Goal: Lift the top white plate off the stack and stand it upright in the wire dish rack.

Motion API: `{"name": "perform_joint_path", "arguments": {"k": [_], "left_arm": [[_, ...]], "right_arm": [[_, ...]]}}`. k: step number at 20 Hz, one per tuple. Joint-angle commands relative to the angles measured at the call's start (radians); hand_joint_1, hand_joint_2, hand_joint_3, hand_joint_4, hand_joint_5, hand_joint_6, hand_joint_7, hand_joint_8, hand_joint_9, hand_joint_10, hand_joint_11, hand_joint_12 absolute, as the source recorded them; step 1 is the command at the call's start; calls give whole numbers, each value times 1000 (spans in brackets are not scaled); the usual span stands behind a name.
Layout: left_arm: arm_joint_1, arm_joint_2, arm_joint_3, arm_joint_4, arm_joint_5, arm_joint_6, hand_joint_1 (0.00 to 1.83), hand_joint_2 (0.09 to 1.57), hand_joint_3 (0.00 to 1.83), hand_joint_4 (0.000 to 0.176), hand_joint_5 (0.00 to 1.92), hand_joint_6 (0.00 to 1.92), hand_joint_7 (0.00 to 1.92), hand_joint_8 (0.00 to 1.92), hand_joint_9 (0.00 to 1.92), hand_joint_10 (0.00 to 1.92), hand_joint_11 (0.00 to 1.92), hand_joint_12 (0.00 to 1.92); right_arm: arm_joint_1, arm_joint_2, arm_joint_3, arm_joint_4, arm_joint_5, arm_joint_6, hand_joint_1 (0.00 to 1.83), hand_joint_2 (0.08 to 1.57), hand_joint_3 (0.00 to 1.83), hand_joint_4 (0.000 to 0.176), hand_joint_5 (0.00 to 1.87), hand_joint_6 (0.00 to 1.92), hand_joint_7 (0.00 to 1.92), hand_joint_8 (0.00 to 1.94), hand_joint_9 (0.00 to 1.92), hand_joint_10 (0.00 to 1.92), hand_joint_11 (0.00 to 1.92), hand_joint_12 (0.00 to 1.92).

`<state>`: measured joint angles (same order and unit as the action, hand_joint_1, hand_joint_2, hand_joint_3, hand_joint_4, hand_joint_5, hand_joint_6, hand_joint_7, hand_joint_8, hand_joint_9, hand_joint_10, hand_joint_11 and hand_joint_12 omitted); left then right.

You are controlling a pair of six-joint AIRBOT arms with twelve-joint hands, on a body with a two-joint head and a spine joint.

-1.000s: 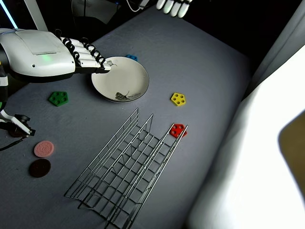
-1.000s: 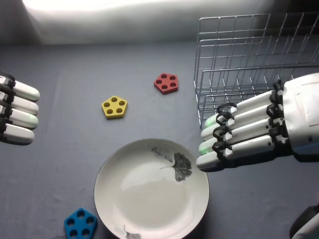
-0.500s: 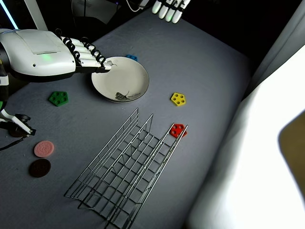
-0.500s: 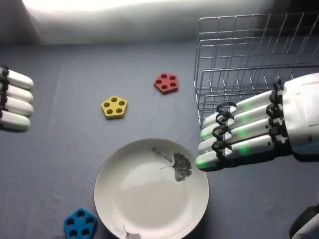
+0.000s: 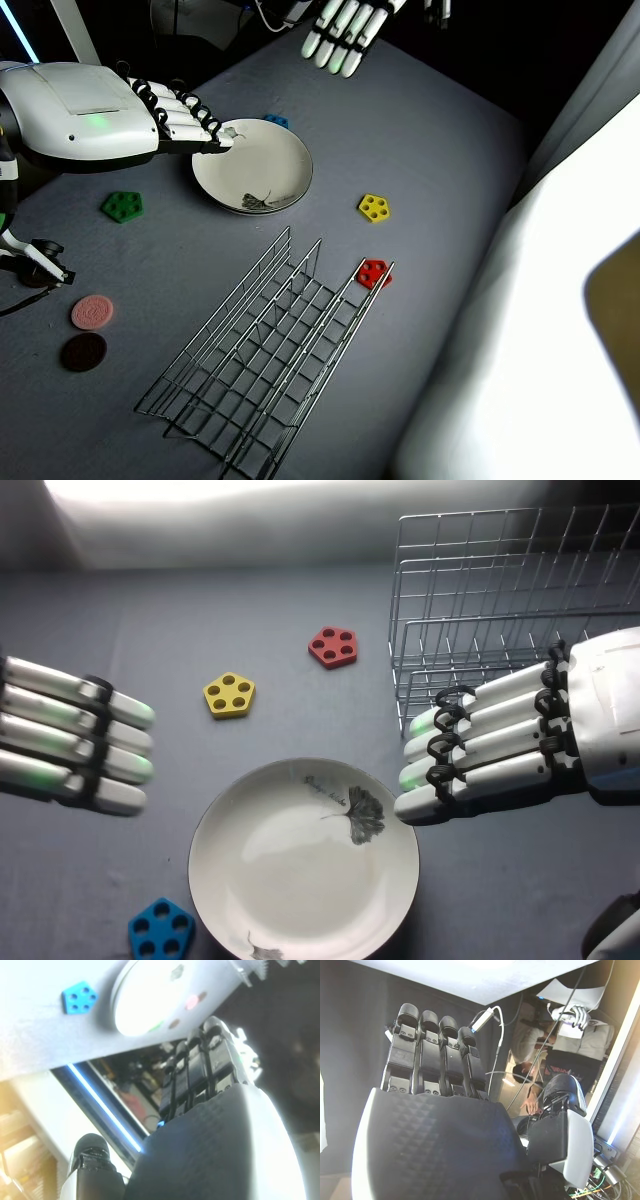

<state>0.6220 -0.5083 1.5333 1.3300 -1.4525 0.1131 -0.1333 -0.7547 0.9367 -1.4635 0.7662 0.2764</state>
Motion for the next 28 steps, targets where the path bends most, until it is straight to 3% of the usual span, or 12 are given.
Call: {"name": "perform_joint_path", "arguments": {"k": [1, 4, 13, 22, 28], "left_arm": [[-31, 6, -12, -72, -29, 10, 0, 1001, 3, 0, 113, 3, 160, 6, 152, 4, 109, 89], [-43, 3, -64, -56, 35, 54, 0, 999, 1, 0, 109, 0, 149, 1, 144, 1, 108, 86], [-71, -28, -133, 26, 133, 77, 0, 1001, 2, 0, 102, 0, 140, 0, 127, 0, 87, 65], [-97, -69, -152, 90, 207, 82, 0, 991, 0, 0, 105, 2, 153, 6, 144, 5, 101, 65], [-71, -95, -162, 90, 241, 88, 0, 992, 0, 0, 107, 0, 150, 1, 125, 1, 87, 54]], "right_arm": [[12, 12, 0, 67, 41, 4, 53, 982, 1, 0, 197, 4, 209, 3, 216, 5, 202, 8], [12, 12, -4, 68, 41, 4, 47, 984, 1, 0, 185, 0, 205, 0, 208, 0, 195, 5], [12, 12, 7, 105, 38, 4, 43, 989, 1, 0, 142, 0, 172, 1, 183, 2, 184, 4], [12, 12, 11, 112, 42, 4, 114, 986, 0, 0, 186, 14, 203, 6, 208, 7, 194, 10], [12, 12, 11, 114, 44, 4, 30, 998, 3, 0, 129, 5, 157, 4, 174, 4, 161, 5]]}}
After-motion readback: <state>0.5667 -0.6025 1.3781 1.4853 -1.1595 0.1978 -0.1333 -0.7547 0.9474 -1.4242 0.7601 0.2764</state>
